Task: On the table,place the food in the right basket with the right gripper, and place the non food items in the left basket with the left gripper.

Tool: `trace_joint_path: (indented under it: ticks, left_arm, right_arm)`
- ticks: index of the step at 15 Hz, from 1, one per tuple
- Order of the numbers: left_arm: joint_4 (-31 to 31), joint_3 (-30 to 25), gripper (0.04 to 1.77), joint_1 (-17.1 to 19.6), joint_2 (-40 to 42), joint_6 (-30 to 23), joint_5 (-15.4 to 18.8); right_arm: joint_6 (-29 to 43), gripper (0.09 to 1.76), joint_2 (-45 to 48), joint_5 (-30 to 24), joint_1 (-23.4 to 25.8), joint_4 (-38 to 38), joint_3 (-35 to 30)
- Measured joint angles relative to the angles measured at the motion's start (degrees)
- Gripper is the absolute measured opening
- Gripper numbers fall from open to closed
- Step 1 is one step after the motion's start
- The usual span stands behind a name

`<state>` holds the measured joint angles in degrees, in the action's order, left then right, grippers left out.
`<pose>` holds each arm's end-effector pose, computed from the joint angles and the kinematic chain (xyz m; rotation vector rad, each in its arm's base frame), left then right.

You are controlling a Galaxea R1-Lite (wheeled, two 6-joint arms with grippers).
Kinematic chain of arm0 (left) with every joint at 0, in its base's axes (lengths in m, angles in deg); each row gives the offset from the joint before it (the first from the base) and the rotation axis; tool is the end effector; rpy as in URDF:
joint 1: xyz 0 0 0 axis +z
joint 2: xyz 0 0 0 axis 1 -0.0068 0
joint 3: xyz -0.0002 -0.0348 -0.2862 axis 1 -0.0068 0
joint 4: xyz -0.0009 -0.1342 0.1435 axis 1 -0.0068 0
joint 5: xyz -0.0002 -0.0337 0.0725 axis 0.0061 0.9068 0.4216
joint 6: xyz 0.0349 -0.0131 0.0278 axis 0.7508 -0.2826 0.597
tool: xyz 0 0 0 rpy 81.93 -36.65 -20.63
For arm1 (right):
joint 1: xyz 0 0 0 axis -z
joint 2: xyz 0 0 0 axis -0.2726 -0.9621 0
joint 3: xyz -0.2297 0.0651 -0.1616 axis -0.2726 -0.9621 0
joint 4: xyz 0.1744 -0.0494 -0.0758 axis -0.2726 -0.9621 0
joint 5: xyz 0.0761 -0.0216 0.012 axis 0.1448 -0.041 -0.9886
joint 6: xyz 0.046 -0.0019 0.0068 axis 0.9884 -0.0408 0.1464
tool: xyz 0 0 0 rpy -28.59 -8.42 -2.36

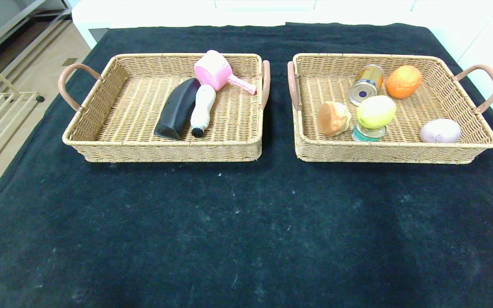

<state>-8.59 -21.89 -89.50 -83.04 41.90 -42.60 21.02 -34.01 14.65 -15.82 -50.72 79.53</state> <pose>0.0111 -0.0051 0.0956 0.0385 -0.0267 -0.1064 0.0191 -0.0011 0.0834 -0.0963 -0.0591 -0.0263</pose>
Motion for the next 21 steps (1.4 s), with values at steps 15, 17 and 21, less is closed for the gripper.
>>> trace_joint_path:
  ticks: [15,17,21]
  left_arm:
    - [-0.35,-3.67,1.72,-0.06,-0.05,-0.28,-6.44]
    - [-0.33,-3.72,1.72,-0.06,-0.05,-0.74,-6.34]
    - [-0.18,-3.75,1.72,-0.04,-0.05,-1.22,-6.39]
  right_arm:
    - [5.29,1.71,-0.02,-1.27,-0.07,-3.11,-0.16]
    - [5.56,1.71,-0.02,-1.23,-0.07,-3.06,-0.16]
    - [6.22,1.71,0.0,-1.23,-0.11,-3.0,-0.16]
